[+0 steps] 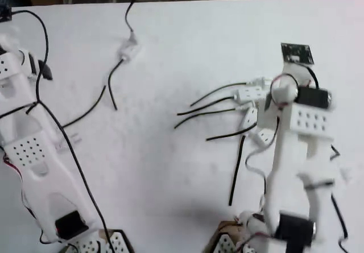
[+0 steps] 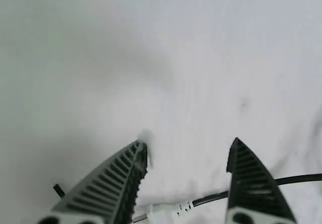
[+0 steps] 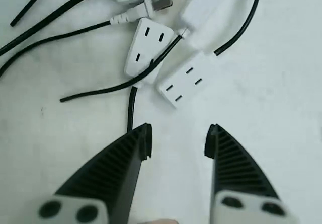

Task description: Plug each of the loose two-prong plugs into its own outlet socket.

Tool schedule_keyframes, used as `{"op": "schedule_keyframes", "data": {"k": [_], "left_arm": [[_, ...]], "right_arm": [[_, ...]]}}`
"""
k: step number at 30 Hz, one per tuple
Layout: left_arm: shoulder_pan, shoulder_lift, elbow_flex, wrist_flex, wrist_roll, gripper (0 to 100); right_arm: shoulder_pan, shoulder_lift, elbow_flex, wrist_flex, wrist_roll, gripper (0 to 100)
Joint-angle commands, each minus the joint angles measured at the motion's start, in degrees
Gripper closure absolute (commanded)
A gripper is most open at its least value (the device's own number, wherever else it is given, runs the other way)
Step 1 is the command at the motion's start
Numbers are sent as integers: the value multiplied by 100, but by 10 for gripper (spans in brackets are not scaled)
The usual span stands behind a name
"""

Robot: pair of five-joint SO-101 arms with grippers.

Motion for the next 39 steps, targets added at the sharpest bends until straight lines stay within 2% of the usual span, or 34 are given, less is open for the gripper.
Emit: {"op": "schedule_keyframes", "data": {"k": [1, 7, 14, 22, 31, 39], "left_arm": [[-66, -505, 325, -264, 0, 747], [-31, -505, 730, -809, 0, 747], [127, -514, 677, -809, 0, 747], [347, -514, 677, -809, 35, 747], [400, -523, 677, -1011, 44, 747], [400, -514, 677, -1011, 44, 747]], "right_arm": [[-22, 1130, -686, -505, -343, 820], [22, 2580, -1679, -629, -378, 819], [523, 3565, -2743, -664, -747, 818], [505, 4866, -4149, -822, -774, 818], [444, 5771, -5090, -681, -782, 818], [374, 6220, -5758, 22, -782, 822]]}}
